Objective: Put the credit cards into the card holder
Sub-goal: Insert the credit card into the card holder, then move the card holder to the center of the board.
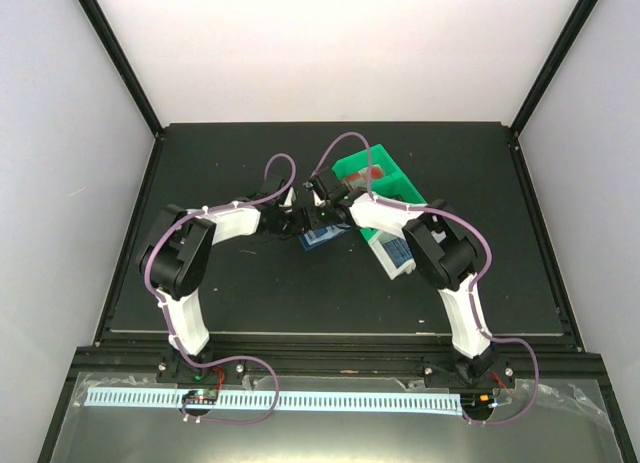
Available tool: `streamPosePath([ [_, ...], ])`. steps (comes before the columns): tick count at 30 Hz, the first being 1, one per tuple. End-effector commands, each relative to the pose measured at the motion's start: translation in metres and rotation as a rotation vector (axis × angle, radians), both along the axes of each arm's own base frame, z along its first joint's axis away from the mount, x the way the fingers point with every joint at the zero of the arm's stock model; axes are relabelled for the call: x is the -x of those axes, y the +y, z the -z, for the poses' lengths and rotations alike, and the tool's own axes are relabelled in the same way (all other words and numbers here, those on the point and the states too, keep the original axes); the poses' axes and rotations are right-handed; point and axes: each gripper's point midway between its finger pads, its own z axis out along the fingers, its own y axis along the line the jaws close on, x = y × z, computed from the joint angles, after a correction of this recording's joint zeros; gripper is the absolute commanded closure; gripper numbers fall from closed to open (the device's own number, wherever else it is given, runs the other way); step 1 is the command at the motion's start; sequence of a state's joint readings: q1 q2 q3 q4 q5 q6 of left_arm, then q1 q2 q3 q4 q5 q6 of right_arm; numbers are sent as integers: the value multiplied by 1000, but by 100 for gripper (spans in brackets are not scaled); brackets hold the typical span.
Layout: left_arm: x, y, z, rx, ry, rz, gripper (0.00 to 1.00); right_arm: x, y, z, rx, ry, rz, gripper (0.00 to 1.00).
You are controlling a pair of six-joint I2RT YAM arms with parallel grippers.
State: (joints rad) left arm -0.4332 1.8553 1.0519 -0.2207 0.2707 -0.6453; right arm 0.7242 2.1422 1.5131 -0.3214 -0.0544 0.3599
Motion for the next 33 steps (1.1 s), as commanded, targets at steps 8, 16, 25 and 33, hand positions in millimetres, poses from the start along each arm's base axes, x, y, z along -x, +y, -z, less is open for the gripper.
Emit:
streamPosePath([
  [8,6,9,-27,-18,-78,1,65,-4,-17,-28,33,-84,126,58],
  [16,34,33,-39,-5,-86,-77,33,-10,-36,-20,101,-57,169,51],
  [25,52,42,-39,52,-62,-141,26,15,-12,10,76,69,5,61],
  [33,65,57,-35,42,-53,-187,25,38,-5,20,37,148,-29,65],
])
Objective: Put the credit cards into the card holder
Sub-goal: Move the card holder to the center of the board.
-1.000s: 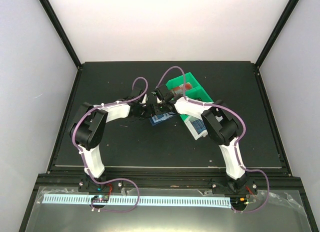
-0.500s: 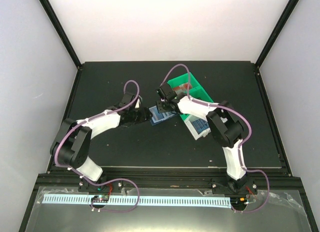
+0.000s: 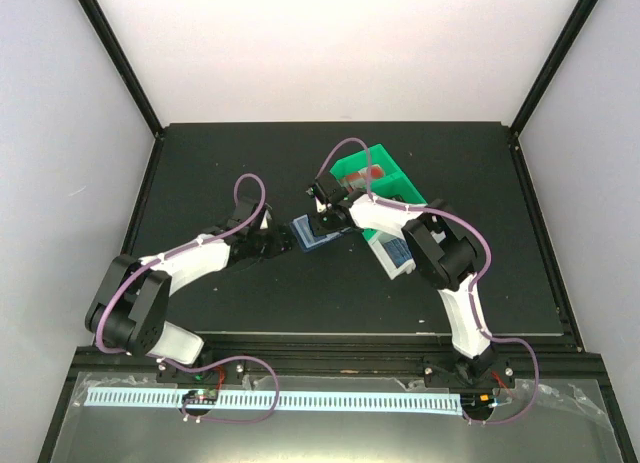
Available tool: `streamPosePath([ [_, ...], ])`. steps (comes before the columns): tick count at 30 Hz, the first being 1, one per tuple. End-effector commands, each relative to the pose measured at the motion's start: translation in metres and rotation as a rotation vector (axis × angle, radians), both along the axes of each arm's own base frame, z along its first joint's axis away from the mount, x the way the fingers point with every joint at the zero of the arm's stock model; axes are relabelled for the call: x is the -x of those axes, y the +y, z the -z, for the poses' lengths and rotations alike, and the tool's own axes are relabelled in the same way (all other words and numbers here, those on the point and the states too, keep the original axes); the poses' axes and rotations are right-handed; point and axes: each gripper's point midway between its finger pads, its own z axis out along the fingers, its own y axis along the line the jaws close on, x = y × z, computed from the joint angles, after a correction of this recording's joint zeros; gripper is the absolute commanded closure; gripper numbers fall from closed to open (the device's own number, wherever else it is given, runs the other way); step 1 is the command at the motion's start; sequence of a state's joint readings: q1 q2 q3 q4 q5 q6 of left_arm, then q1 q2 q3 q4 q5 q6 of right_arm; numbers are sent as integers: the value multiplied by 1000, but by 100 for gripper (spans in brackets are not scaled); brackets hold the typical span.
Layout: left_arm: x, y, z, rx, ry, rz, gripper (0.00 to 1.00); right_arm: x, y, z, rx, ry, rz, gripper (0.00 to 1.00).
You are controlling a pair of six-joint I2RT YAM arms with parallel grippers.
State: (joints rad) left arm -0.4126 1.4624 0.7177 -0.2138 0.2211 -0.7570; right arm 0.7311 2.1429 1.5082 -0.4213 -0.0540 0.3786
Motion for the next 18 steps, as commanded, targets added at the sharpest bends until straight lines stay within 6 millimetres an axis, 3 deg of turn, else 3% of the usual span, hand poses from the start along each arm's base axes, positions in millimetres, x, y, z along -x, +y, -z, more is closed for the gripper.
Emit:
streamPosePath([
  [1,2,11,-4,8,-20,-51,25,23,8,5,-41,80,-30,65],
  [8,19,25,13,-2,24,-94,24,61,12,10,-117,227,107,66],
  [12,25,30,20,-6,42,-107,24,83,32,-5,-225,304,130,64],
  [15,28,32,22,-6,49,-107,24,81,40,-28,-258,272,113,61],
  [18,30,33,21,-6,52,-106,24,60,26,-48,-177,142,139,55],
])
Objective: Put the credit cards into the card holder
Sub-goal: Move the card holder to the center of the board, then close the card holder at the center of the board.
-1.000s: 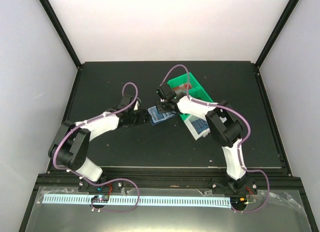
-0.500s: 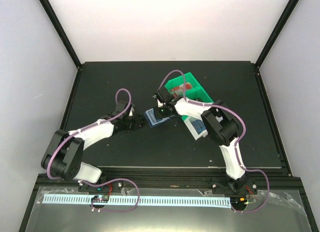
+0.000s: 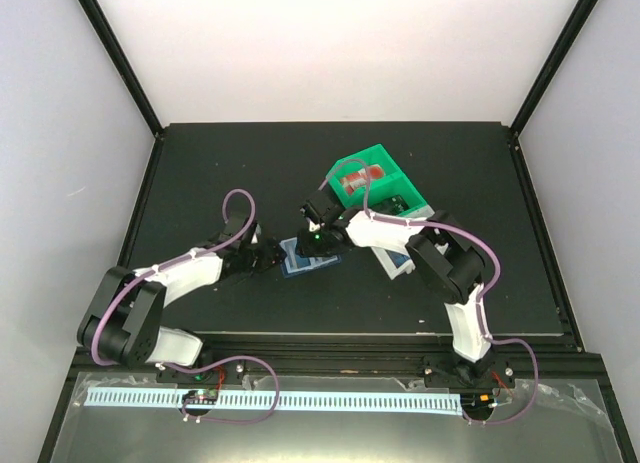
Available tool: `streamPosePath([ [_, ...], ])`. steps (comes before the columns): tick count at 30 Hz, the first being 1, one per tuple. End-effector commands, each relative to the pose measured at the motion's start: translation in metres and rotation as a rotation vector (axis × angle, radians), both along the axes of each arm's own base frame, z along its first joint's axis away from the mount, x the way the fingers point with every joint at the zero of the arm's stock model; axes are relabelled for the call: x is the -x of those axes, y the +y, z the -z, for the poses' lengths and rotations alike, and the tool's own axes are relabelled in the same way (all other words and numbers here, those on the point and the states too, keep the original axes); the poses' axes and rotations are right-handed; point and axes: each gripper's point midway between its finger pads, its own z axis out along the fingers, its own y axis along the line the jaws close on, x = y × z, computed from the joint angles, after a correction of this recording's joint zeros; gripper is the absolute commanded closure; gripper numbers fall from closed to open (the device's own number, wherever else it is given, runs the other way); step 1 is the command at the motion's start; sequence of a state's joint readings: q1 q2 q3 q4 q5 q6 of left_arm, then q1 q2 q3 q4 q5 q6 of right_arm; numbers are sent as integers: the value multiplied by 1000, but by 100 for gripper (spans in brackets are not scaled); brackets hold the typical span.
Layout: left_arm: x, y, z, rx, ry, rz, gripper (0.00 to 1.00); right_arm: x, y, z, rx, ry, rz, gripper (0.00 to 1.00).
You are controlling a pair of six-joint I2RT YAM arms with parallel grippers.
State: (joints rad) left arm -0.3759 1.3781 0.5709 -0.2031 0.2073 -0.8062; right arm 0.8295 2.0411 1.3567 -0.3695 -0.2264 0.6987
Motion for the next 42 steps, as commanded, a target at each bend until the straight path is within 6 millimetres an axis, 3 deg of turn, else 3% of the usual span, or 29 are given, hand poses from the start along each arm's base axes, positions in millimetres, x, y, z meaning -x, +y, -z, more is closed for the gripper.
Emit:
streamPosePath([
  [1,0,6,-3,1,-8,-24,24,-25,-15,-47,59,-135,60,55],
  [6,2,10,-5,-6,-13,-27,24,-42,-43,-72,194,-304,56,50],
  [9,2,10,-7,-7,-18,-26,24,-50,-59,-74,289,-363,59,48],
  [13,1,10,-8,0,-21,-21,24,-53,-70,-59,405,-369,22,45],
  [18,3,9,-6,0,-6,-17,23,-46,-63,-44,456,-366,-79,39],
  [25,7,1,0,41,39,-4,22,-39,-60,-16,534,-314,-142,40],
  [30,8,-3,2,66,58,-1,22,-40,-67,-10,579,-310,-123,51],
  [37,9,-5,2,74,62,4,22,-43,-74,-16,611,-322,-93,80],
  [40,10,-5,4,74,77,4,22,-41,-70,-21,583,-319,-101,96],
  [42,13,-4,8,65,103,3,20,-33,-62,-23,525,-294,-135,99],
])
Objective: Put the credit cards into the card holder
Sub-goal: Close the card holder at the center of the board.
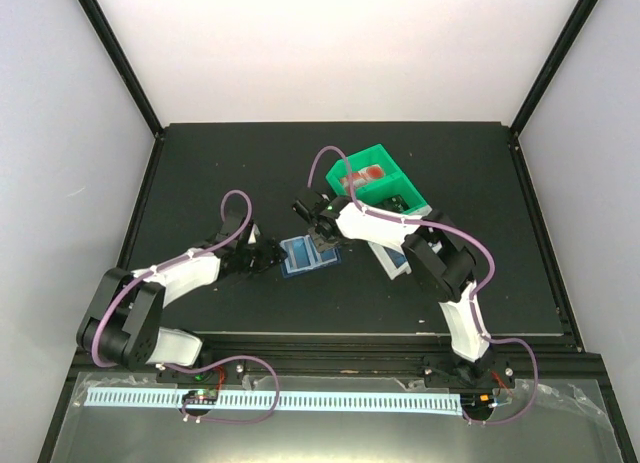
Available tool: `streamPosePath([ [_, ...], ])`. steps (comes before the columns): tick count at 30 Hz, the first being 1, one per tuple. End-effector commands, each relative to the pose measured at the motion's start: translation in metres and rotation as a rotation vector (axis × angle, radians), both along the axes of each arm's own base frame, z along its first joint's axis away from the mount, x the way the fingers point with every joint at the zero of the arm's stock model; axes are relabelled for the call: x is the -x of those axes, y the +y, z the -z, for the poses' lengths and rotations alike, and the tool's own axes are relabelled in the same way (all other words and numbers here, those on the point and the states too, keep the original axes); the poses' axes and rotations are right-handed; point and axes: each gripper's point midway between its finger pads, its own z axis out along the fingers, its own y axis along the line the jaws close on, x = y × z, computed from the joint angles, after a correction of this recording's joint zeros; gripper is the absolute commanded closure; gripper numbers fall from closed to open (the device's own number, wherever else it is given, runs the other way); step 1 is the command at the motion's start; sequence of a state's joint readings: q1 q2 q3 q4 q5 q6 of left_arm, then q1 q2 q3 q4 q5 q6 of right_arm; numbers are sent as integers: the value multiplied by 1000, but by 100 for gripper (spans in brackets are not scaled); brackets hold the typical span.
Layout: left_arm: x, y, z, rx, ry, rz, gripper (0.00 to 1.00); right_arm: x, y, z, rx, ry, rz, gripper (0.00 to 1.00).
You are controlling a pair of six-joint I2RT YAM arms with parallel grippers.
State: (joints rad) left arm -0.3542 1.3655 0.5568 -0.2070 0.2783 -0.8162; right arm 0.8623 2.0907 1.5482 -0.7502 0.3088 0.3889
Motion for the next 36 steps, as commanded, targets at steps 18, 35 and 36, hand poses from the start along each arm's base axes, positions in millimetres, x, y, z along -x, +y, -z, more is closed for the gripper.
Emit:
streamPosePath([
  [18,12,-6,20,53,88,-5,22,56,93,-86,-692,221,-135,99],
  [35,22,53,-6,-138,-58,-221,44,59,152,-65,-1041,407,-82,99],
  [36,22,59,-11,-155,-75,-239,44,59,154,-61,-1044,417,-82,99],
])
